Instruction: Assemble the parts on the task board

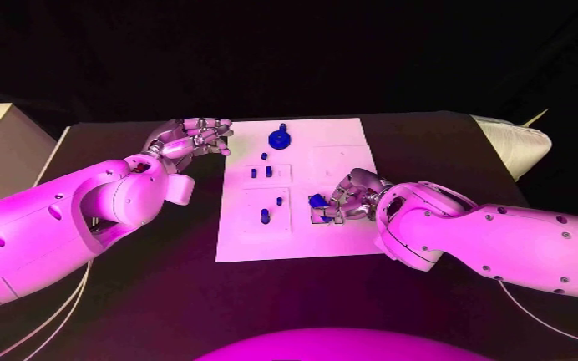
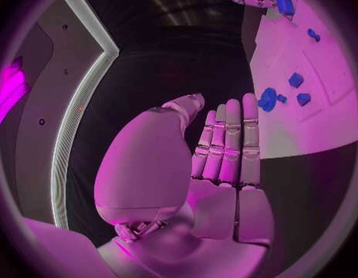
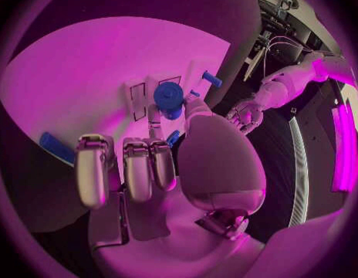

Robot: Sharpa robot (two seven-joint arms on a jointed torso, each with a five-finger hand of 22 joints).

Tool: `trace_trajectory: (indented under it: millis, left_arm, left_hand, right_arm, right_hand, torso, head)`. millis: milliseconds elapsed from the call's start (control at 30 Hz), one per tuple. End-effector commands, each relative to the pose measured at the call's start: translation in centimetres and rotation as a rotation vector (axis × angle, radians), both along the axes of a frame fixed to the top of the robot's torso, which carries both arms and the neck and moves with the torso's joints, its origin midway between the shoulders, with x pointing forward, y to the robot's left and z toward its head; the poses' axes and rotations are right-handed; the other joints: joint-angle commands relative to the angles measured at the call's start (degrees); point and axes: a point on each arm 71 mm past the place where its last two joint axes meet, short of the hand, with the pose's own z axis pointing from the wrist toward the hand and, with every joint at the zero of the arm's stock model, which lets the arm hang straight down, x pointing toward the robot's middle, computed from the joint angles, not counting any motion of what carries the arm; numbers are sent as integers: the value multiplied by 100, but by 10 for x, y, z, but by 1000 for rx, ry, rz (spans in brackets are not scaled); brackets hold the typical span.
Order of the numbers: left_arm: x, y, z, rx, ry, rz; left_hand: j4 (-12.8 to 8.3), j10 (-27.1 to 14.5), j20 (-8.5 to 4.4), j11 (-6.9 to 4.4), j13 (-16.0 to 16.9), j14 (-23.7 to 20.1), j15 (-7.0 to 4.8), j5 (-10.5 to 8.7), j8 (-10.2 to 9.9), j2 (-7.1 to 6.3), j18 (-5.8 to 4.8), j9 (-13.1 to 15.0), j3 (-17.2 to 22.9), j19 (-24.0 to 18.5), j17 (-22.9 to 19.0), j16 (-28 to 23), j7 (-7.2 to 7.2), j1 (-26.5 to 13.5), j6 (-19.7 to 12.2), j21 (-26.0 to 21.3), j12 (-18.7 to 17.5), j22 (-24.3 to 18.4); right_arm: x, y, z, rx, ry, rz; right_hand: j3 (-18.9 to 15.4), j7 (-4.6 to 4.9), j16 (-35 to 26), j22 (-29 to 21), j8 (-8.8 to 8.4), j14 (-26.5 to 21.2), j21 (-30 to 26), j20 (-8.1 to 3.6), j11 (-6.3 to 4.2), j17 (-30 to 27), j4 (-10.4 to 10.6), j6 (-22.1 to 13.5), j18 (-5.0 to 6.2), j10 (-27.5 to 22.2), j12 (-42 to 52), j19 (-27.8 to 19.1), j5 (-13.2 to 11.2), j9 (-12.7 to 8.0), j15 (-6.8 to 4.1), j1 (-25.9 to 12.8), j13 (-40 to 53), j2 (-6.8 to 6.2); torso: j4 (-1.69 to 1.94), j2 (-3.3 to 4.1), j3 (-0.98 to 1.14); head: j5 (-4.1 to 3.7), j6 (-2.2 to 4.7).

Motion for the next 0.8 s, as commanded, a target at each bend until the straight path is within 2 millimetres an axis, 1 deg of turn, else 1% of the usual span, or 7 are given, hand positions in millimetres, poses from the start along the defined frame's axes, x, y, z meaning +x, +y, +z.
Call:
trace_trajectory:
  millis: [33, 267, 400, 533, 600, 667, 800]
  left_arm:
    - [0, -1, 1, -11, -3, -8]
    - [0, -1, 1, -10, -3, -7]
    - [-1, 0, 1, -9, -3, -4]
    - [-1, 1, 1, -9, -3, -4]
    - [-1, 1, 1, -9, -3, -5]
    - [-1, 1, 1, -8, -3, -4]
    - [-1, 1, 1, -8, -2, -4]
  left_hand:
    - [31, -28, -4, -6, -8, 23, 4, 6, -7, 38, 77, -5, 3, 42, 6, -24, -3, 37, -35, -32, 37, -5]
    - [31, -28, -4, -6, -8, 23, 4, 6, -7, 38, 77, -5, 3, 42, 6, -24, -3, 37, -35, -32, 37, -5]
    - [45, -32, -4, -5, -10, 22, 4, 7, -5, 41, 76, -9, -1, 49, 8, -26, -2, 42, -36, -42, 42, -12]
    - [45, -32, -4, -5, -10, 22, 4, 7, -5, 41, 76, -9, -1, 49, 8, -26, -2, 42, -36, -42, 42, -12]
    - [45, -32, -4, -5, -10, 22, 4, 7, -5, 41, 76, -9, -1, 49, 8, -26, -2, 42, -36, -42, 42, -12]
    - [45, -32, -4, -5, -10, 22, 4, 7, -5, 41, 76, -9, -1, 49, 8, -26, -2, 42, -36, -42, 42, -12]
    - [45, -32, -4, -5, -10, 22, 4, 7, -5, 41, 76, -9, -1, 49, 8, -26, -2, 42, -36, -42, 42, -12]
  right_arm:
    - [1, -1, -3, -30, 5, 8]
    - [5, 0, -3, -34, -18, 0]
    - [5, 1, -3, -37, -20, 6]
    - [2, 5, -2, -33, -14, 28]
    - [1, 7, -2, -29, -12, 38]
    - [0, 9, -1, -27, -12, 48]
    - [-2, 11, 0, -29, -19, 63]
  right_hand:
    - [18, 8, 25, 1258, -1, 597, 16, -23, -21, 1507, 11, 40, -81, 607, 12, 505, -38, -4, -29, -103, 1506, 5]
    - [31, -6, 25, 1267, 21, 597, 36, -28, -33, 1507, 8, 63, -85, 607, 12, 509, -73, 4, -37, -180, 1506, 66]
    - [27, -11, 25, 1271, 32, 597, 43, -32, -38, 1507, 9, 72, -87, 607, 12, 511, -110, 9, -42, -223, 1506, 76]
    - [-145, -36, 25, 1289, 101, 597, 74, -48, -56, 1507, 20, 97, -93, 607, 12, 518, -484, 40, -60, -603, 1506, 40]
    - [-348, -40, 25, 1297, 136, 597, 88, -53, -62, 1507, 20, 91, -97, 607, 12, 521, -489, 59, -63, -857, 1506, 100]
    - [-452, -43, 25, 1302, 154, 597, 98, -56, -64, 1507, 21, 86, -99, 607, 12, 523, -561, 69, -66, -942, 1506, 121]
    - [-703, -47, 25, 1310, 205, 597, 109, -59, -68, 1507, 30, 72, -101, 607, 12, 525, -798, 93, -69, -1239, 1506, 149]
  torso:
    - [-2, -1, -3]
    - [13, 4, -3]
    - [6, 3, -5]
    - [1, 2, -4]
    - [-1, 1, 1]
    - [2, 1, 2]
    - [0, 1, 3]
  head:
    - [0, 8]
    - [-1, 11]
    - [2, 4]
    - [9, 2]
    - [13, 1]
    - [13, -1]
    - [19, -4]
